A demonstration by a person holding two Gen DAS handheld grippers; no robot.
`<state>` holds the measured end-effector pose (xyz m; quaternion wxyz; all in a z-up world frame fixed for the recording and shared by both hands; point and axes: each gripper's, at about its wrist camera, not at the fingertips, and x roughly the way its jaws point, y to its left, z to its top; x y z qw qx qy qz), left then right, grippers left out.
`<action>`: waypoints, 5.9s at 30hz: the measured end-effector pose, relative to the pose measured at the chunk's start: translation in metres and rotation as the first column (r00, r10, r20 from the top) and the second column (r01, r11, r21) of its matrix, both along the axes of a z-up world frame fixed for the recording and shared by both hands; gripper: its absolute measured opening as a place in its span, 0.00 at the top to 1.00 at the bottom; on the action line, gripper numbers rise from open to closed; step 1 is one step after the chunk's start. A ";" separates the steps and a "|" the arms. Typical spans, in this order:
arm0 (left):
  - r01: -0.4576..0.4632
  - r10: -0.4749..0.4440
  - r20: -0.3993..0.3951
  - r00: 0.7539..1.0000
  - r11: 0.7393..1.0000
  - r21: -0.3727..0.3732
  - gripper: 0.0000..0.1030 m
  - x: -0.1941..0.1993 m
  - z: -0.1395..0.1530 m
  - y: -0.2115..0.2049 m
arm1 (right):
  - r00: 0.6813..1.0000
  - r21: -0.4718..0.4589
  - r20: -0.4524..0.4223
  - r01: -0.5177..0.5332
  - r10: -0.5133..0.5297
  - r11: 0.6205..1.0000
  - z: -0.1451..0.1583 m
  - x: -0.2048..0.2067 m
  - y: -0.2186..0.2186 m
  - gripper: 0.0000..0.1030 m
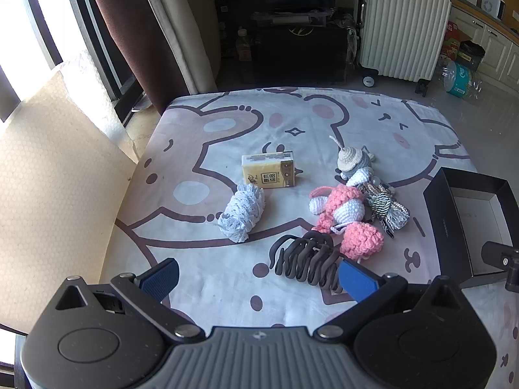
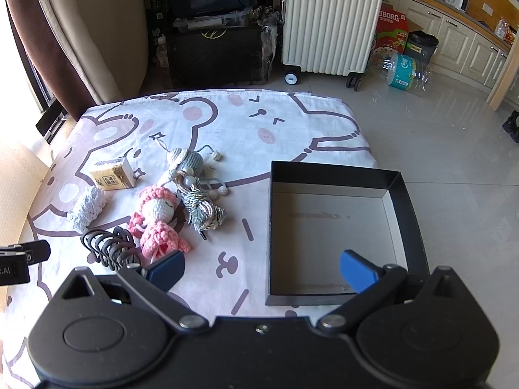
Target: Organize objects
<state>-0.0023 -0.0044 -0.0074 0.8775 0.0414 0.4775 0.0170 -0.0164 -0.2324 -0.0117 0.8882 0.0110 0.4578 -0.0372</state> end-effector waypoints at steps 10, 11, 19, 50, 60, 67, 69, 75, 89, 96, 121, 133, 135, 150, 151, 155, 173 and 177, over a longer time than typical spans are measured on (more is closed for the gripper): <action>0.001 -0.001 -0.001 1.000 1.000 0.000 0.00 0.000 0.000 0.000 | 1.000 -0.001 -0.001 0.000 0.000 1.000 0.000 0.000 0.000 0.00; 0.001 -0.001 -0.001 1.000 1.000 -0.001 0.00 0.000 0.000 0.000 | 1.000 -0.001 -0.001 0.000 0.000 1.000 0.000 0.000 0.000 0.00; 0.000 0.000 -0.001 1.000 1.000 -0.001 0.00 0.000 0.000 0.000 | 1.000 -0.001 -0.001 0.000 0.000 1.000 0.000 0.000 0.000 0.00; -0.001 0.001 -0.002 1.000 1.000 -0.003 0.00 0.000 0.000 -0.001 | 1.000 -0.003 -0.002 -0.001 0.001 1.000 0.000 0.000 0.001 0.00; -0.001 0.001 -0.002 1.000 1.000 -0.003 0.00 0.000 0.000 0.000 | 1.000 -0.003 -0.002 -0.001 0.001 1.000 0.000 0.000 0.000 0.00; -0.001 0.001 -0.003 1.000 1.000 -0.002 0.00 0.000 0.000 -0.002 | 1.000 -0.003 -0.003 -0.001 0.001 1.000 0.000 0.000 0.000 0.00; -0.001 0.001 -0.003 1.000 1.000 -0.002 0.00 0.000 0.000 -0.002 | 1.000 -0.003 -0.002 -0.001 0.001 1.000 0.000 0.000 0.000 0.00; 0.000 0.000 -0.003 1.000 1.000 0.000 0.00 0.000 -0.001 -0.003 | 1.000 -0.003 -0.003 -0.001 0.001 1.000 0.000 0.001 0.001 0.00; 0.024 -0.024 0.020 1.000 1.000 0.003 0.00 0.018 -0.007 -0.002 | 1.000 0.030 0.028 -0.011 0.011 0.999 -0.002 0.012 0.007 0.00; 0.049 -0.047 0.052 0.998 0.999 -0.021 0.00 0.036 -0.014 -0.005 | 0.998 0.080 0.054 -0.019 0.014 0.997 -0.003 0.026 0.015 0.00; 0.060 -0.058 -0.097 0.994 0.998 0.019 0.00 0.063 -0.069 -0.005 | 0.989 0.123 0.124 -0.097 0.082 0.988 0.004 0.087 0.052 0.00; -0.007 0.003 -0.060 0.998 0.998 -0.063 0.00 0.058 -0.060 0.015 | 0.988 0.188 0.133 -0.106 0.082 0.976 -0.011 0.095 0.062 0.00; -0.013 0.010 -0.028 1.000 0.994 -0.112 0.00 0.062 -0.055 0.010 | 0.988 0.201 0.132 -0.102 0.076 0.974 -0.013 0.096 0.062 0.00; 0.066 -0.070 -0.099 0.993 0.997 -0.040 0.00 0.067 -0.093 -0.004 | 0.982 0.292 0.101 -0.183 0.160 0.939 -0.036 0.103 0.056 0.00; 0.060 -0.065 -0.107 0.992 0.997 -0.052 0.00 0.065 -0.092 -0.001 | 0.982 0.268 0.091 -0.183 0.164 0.946 -0.037 0.104 0.059 0.00; 0.070 -0.077 -0.124 0.989 0.996 -0.061 0.00 0.056 -0.091 0.006 | 0.984 0.226 0.085 -0.175 0.159 0.958 -0.041 0.108 0.064 0.00; -0.048 -0.022 -0.269 0.963 0.968 -0.248 0.00 0.034 -0.087 0.051 | 0.968 0.287 -0.158 -0.145 0.196 0.947 -0.092 0.131 0.081 0.51; -0.142 0.036 -0.301 0.953 0.931 -0.337 0.01 0.036 -0.086 0.056 | 0.960 0.270 -0.195 -0.146 0.203 0.952 -0.102 0.135 0.084 0.51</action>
